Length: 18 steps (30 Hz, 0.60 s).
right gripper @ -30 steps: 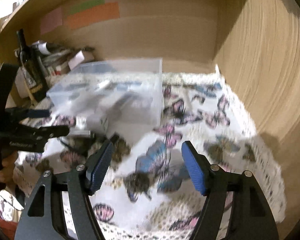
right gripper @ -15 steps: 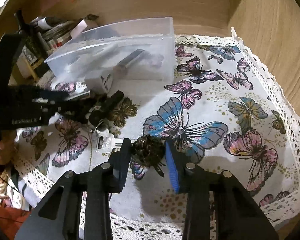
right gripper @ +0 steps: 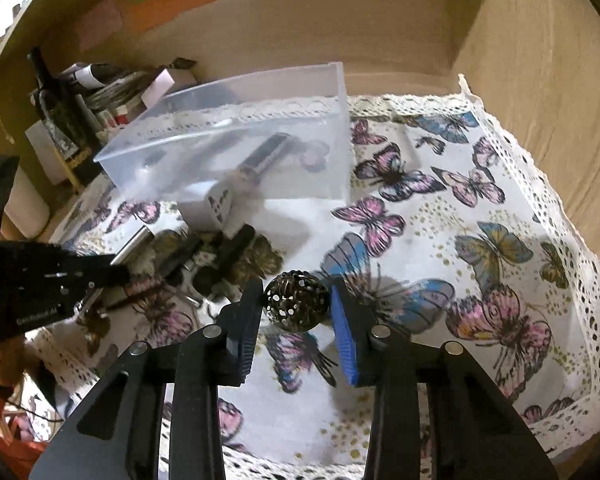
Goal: Organize rigid objects
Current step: 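Grasp the silver metal tube with the left tool while the right tool grasps the black spiky ball, then carry the silver tube with the left tool while the right tool carries the spiky ball over the box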
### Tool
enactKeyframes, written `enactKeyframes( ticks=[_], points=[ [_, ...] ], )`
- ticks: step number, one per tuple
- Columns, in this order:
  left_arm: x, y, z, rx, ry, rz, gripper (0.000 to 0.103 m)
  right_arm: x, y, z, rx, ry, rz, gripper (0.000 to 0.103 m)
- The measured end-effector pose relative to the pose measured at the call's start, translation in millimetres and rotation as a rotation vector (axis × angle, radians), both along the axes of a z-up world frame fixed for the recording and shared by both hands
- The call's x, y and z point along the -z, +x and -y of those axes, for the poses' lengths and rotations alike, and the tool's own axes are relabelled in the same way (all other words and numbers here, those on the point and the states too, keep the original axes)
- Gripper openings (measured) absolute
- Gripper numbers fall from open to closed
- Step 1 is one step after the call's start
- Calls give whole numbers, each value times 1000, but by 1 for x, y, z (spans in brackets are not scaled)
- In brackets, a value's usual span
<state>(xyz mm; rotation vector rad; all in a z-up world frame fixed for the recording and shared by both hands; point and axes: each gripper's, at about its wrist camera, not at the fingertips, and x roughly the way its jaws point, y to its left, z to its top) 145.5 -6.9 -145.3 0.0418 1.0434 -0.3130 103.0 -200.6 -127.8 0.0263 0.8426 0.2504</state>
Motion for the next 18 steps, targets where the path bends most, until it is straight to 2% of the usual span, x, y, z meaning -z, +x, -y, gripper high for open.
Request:
enactKeyframes(
  ticks=[4, 13, 18],
  points=[
    [-14, -7, -12, -45, -39, 49, 15, -11, 4, -8, -14, 0, 31, 31],
    [-46, -15, -31, -119, -71, 151, 15, -38, 14, -21, -42, 22, 116, 31],
    [-76, -13, -37, -132, -76, 224, 15, -49, 24, -28, -61, 5, 163, 31]
  ],
)
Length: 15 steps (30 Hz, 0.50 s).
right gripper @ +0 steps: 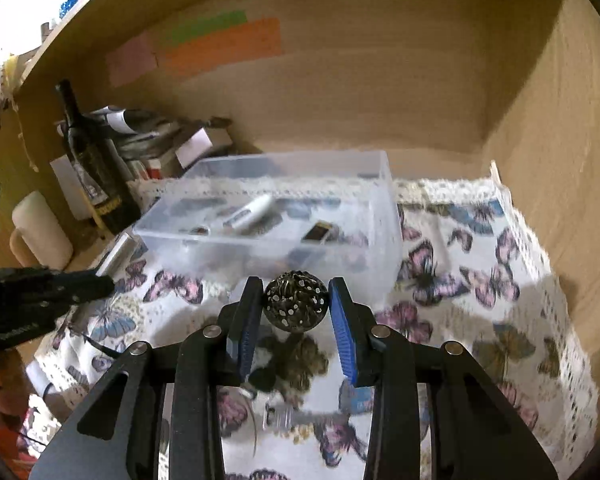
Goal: Organize rigid objects
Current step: 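Carry the silver tube with the left tool while the right tool carries the spiky ball over the box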
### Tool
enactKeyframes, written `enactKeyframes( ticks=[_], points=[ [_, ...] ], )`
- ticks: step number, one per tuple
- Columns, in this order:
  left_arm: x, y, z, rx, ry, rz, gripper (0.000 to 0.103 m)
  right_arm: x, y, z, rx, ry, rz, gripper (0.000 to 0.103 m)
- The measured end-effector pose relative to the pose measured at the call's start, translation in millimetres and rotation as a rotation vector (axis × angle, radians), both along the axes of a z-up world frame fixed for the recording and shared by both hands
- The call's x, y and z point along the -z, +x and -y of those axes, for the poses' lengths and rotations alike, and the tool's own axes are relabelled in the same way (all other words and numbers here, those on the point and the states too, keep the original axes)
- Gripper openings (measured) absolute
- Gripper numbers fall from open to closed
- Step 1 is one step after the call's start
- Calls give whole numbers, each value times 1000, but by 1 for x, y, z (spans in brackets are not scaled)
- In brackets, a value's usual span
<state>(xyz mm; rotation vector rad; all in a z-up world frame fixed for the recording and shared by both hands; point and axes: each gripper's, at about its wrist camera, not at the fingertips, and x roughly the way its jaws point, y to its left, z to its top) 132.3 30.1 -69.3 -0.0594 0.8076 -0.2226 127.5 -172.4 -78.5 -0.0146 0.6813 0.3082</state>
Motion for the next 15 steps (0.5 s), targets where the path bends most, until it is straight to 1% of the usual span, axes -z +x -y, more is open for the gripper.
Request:
enactKeyframes(
  ticks=[3, 6, 11, 15],
  points=[
    [-18, 3, -4, 0, -9, 35, 15, -6, 9, -2, -2, 4, 20, 31],
    [-36, 8, -3, -2, 6, 71, 15, -14, 14, -3, -8, 14, 40, 31],
    [-54, 22, 0, -3, 30, 108, 15, -29, 21, -7, -16, 28, 80, 31],
    [-67, 39, 2, 3, 25, 120, 15, -35, 26, -11, -29, 17, 100, 31]
  ],
)
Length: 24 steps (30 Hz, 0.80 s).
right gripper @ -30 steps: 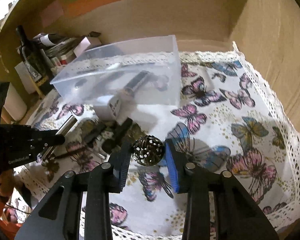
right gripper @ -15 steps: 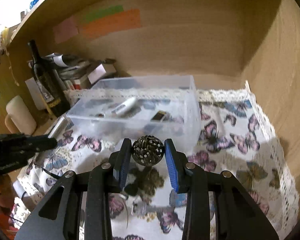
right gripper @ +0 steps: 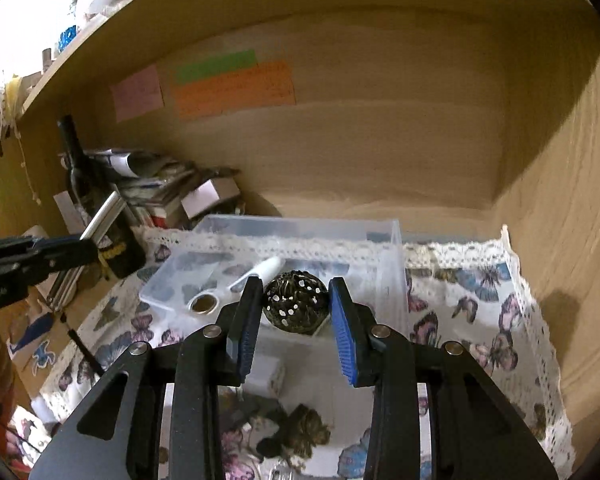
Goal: Organize rigid objects
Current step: 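Carry the silver tube with the left tool while the right tool carries the spiky ball over the box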
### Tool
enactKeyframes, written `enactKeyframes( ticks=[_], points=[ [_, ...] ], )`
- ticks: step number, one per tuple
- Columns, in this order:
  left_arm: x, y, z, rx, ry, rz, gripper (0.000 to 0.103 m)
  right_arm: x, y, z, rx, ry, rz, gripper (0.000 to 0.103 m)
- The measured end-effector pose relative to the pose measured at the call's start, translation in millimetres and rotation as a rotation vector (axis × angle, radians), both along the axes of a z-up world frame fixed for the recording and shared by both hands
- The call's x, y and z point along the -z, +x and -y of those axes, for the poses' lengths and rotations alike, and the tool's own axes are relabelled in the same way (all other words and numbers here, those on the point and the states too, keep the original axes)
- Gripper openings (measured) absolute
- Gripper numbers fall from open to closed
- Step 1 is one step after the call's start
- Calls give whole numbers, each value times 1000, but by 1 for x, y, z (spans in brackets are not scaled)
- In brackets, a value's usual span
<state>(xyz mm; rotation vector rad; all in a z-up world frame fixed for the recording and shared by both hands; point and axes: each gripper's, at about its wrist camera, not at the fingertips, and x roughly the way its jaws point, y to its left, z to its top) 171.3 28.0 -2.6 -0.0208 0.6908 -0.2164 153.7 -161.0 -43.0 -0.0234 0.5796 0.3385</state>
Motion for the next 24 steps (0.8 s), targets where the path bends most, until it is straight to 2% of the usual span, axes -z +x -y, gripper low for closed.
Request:
enactKeyframes(
  ticks=[7, 12, 18, 24],
  points=[
    [-15, 33, 3, -21, 21, 42, 15, 2, 13, -6, -15, -35, 2, 31],
    [-11, 58, -1, -47, 13, 42, 15, 5, 30, -7, -4, -43, -15, 31],
    [14, 90, -9, -77, 22, -23, 15, 15, 50, -18, -17, -64, -49, 31],
    [49, 116, -10, -82, 47, -116, 15, 38, 71, -33, -41, -71, -126, 31]
  ],
)
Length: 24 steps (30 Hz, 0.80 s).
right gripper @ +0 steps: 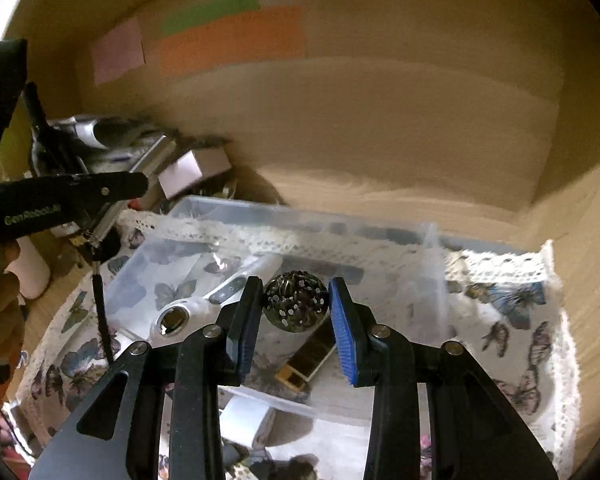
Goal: Organize rigid objects
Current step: 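Carry the silver tube with the left tool while the right tool carries the spiky ball over the box, then release the silver tube from the left tool while the right tool drops the spiky ball into the box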
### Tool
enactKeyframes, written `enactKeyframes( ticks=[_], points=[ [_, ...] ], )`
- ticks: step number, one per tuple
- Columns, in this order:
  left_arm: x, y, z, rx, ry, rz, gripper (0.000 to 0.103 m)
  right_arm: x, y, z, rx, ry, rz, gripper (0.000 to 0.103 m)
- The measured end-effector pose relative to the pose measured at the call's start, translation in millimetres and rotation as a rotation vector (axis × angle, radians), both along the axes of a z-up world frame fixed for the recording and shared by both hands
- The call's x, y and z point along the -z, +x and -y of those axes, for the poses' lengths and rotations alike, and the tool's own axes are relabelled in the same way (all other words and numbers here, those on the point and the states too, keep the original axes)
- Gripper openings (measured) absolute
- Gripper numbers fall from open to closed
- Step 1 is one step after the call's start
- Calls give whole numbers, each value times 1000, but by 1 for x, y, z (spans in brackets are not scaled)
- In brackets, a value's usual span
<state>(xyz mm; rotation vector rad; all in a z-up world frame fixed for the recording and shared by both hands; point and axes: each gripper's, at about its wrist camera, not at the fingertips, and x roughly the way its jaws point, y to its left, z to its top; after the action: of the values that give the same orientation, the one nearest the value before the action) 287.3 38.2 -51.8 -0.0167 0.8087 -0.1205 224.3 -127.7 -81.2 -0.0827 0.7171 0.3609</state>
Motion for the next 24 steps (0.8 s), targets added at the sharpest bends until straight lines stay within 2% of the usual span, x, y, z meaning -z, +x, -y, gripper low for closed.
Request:
enactKeyframes(
  ticks=[6, 13, 18, 24],
  points=[
    [31, 15, 4, 24, 23, -92, 15, 21, 12, -15, -22, -33, -68, 31],
    [45, 16, 11, 51, 27, -144, 15, 34, 20, -22, -28, -40, -109, 31],
    [38, 11, 12, 64, 28, -137, 15, 31, 15, -23, -33, -57, -93, 32],
    [18, -10, 15, 72, 50, -80, 15, 18, 5, -22, -42, -63, -66, 32]
  ],
)
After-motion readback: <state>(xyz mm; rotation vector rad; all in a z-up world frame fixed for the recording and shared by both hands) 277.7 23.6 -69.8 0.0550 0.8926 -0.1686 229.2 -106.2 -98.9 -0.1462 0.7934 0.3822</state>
